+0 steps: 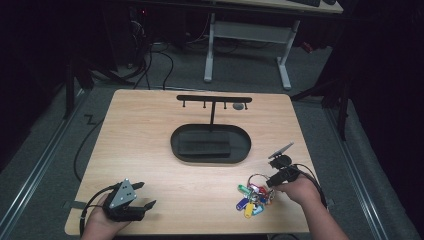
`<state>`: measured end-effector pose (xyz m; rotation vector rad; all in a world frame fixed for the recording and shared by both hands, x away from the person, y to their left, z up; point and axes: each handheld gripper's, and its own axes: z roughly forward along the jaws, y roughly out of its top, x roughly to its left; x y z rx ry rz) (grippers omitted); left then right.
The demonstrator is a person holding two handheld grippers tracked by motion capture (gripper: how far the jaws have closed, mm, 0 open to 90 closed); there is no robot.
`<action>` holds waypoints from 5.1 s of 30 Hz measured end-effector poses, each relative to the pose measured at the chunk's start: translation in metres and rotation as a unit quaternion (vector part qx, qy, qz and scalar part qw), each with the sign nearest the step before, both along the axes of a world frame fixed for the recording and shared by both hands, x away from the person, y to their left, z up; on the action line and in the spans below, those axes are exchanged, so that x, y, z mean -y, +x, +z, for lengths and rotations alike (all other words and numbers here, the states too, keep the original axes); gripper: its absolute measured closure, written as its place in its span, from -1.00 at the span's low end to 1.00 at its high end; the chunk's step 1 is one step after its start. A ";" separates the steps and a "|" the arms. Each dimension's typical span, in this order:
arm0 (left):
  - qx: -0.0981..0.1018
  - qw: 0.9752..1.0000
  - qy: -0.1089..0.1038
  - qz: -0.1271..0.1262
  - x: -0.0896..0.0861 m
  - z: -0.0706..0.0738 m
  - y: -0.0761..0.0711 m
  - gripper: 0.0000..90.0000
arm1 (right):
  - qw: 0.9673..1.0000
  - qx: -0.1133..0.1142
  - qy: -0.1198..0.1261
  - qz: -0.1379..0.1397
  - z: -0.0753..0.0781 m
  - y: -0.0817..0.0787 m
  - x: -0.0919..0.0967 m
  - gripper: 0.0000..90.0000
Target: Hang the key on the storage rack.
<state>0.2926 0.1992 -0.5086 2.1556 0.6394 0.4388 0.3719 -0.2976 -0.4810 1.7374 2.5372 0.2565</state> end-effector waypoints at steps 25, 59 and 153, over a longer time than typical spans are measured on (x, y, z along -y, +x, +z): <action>0.000 1.000 0.001 -0.005 -0.002 -0.001 -0.004 -0.37 | 0.995 0.045 -0.015 0.093 0.056 -0.013 -0.032 0.94; -0.005 1.000 -0.006 0.004 -0.006 -0.002 -0.001 -0.40 | 0.987 0.109 -0.023 0.116 0.153 -0.018 -0.053 0.94; -0.014 1.000 0.000 0.007 -0.011 -0.010 0.000 -0.39 | 0.985 0.162 -0.013 0.063 0.163 0.130 -0.079 0.94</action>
